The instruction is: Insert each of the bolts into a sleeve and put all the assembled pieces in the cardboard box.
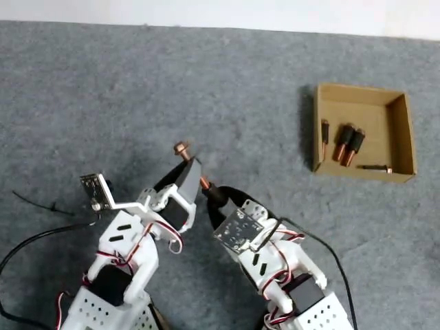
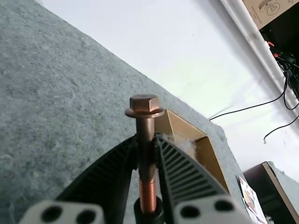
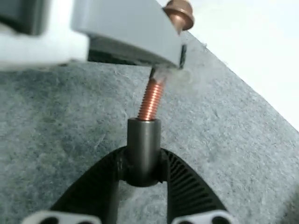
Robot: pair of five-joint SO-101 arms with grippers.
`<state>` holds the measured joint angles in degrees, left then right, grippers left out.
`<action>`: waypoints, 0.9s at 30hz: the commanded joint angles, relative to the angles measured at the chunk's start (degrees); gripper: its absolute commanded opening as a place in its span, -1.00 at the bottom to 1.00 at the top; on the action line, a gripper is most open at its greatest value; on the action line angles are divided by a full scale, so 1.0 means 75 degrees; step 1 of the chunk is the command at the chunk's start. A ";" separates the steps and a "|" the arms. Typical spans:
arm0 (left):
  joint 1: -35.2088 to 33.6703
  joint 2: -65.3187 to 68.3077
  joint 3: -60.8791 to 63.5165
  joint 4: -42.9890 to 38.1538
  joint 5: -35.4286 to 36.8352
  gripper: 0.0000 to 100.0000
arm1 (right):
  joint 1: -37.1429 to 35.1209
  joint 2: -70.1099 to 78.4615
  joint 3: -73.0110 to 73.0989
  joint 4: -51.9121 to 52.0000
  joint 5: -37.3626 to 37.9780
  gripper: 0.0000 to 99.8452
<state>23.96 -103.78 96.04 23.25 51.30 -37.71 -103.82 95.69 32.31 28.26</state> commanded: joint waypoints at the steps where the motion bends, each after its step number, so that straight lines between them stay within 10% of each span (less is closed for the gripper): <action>1: 0.0651 -0.0064 0.0147 0.0551 -0.0223 -0.99 | 0.0205 -0.0111 0.0803 -0.0393 0.0000 -0.99; 14: 0.1330 -0.0111 0.0147 0.1371 -0.1242 -0.98 | 0.0498 -0.0123 0.0803 -0.0522 -0.0012 -0.99; 22: 0.1178 -0.0076 0.0147 0.1700 -0.0973 -0.18 | 0.0510 -0.0123 0.0803 -0.0475 -0.0012 -0.99; 27: 0.0076 -0.0135 -0.0170 0.1700 -0.0035 -0.20 | 0.0557 -0.0064 0.0791 -0.0475 -0.0012 -0.99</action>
<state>31.69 -103.78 96.04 35.82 43.91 -34.20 -103.82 95.69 31.08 28.26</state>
